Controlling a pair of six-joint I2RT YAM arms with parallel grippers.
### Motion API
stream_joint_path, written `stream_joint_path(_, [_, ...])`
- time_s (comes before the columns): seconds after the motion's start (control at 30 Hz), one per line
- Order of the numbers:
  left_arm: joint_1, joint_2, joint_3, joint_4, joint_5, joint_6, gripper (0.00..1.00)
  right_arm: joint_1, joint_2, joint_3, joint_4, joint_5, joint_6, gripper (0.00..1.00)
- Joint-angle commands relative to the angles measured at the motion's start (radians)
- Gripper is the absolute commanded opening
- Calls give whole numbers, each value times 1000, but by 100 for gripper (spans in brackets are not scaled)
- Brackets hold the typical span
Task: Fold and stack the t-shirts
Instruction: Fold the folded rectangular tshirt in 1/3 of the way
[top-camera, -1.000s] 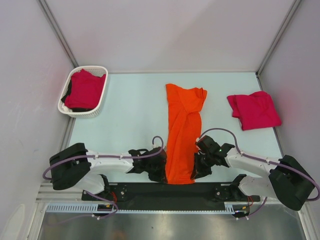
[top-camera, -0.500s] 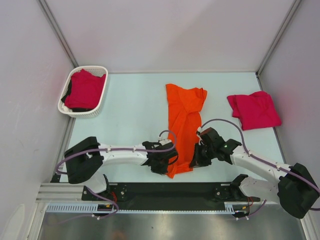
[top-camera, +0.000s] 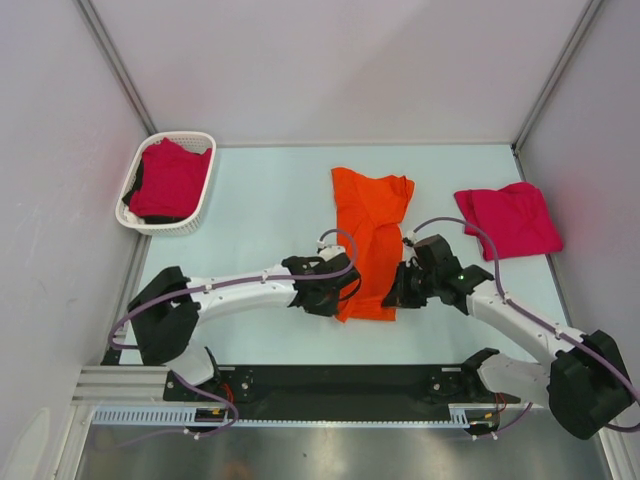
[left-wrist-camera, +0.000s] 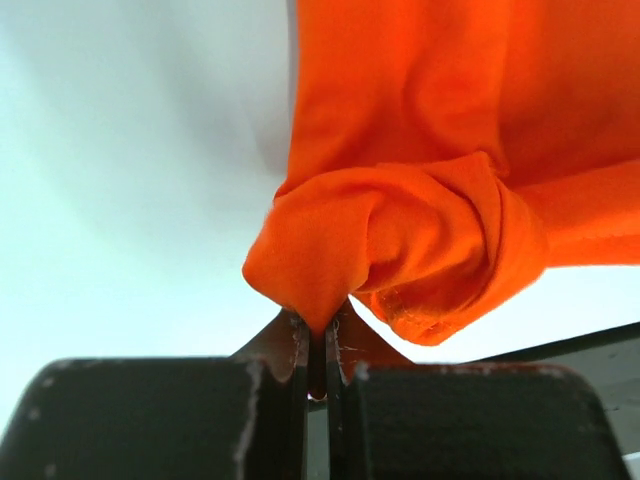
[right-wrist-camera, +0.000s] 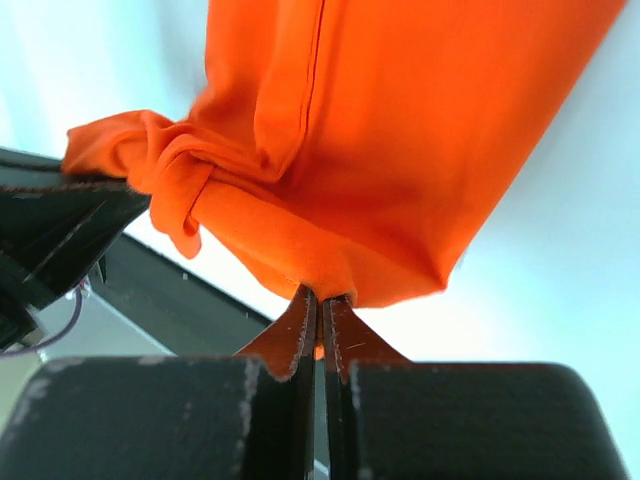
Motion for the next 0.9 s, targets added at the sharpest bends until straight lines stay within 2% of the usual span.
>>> stream_joint_path(0.0, [26, 19, 76, -58, -71, 71, 0, -42, 37, 43, 59, 3, -66, 0])
stream_joint_path(0.2, [62, 88, 162, -43, -88, 126, 0, -96, 109, 50, 136, -7, -73, 0])
stream_joint_path(0.53, [131, 200, 283, -8, -75, 206, 0, -190, 161, 84, 201, 95, -56, 0])
stream_joint_path(0.77, [159, 251, 350, 21, -72, 245, 2, -208, 209, 96, 240, 125, -50, 0])
stream_joint_path(0.8, [165, 266, 355, 26, -74, 249, 5, -207, 224, 96, 247, 131, -45, 0])
stream_joint_path(0.83, [168, 274, 361, 38, -72, 258, 15, -208, 235, 99, 250, 142, -41, 0])
stream_joint_path(0.87, [173, 283, 373, 46, -72, 269, 30, -207, 247, 96, 266, 151, -36, 0])
